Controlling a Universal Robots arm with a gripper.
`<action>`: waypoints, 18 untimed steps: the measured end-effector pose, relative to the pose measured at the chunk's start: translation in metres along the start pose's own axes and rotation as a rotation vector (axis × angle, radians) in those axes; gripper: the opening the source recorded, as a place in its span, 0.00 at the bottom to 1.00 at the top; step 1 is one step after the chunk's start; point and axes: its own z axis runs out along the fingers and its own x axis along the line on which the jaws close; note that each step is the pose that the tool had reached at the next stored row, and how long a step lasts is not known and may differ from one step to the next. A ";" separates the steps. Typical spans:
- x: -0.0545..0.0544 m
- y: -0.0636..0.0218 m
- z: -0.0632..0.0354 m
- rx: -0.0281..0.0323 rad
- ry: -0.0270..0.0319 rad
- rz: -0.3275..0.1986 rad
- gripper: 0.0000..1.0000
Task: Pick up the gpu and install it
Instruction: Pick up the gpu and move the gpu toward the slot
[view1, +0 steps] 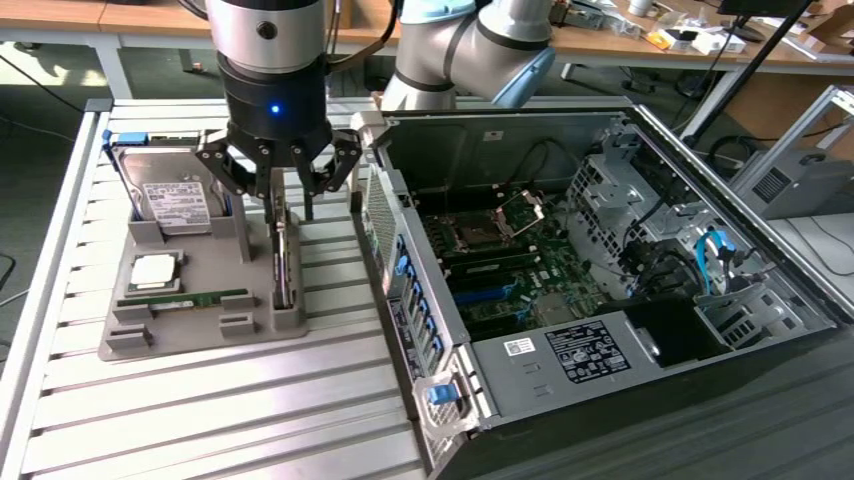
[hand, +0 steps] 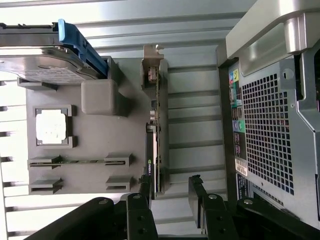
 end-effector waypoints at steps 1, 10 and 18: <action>0.000 0.0000 0.0003 0.0000 0.0000 0.000 0.43; 0.000 -0.0001 0.0023 0.0000 0.0000 0.000 0.43; 0.000 -0.0002 0.0041 0.0000 0.0000 0.000 0.43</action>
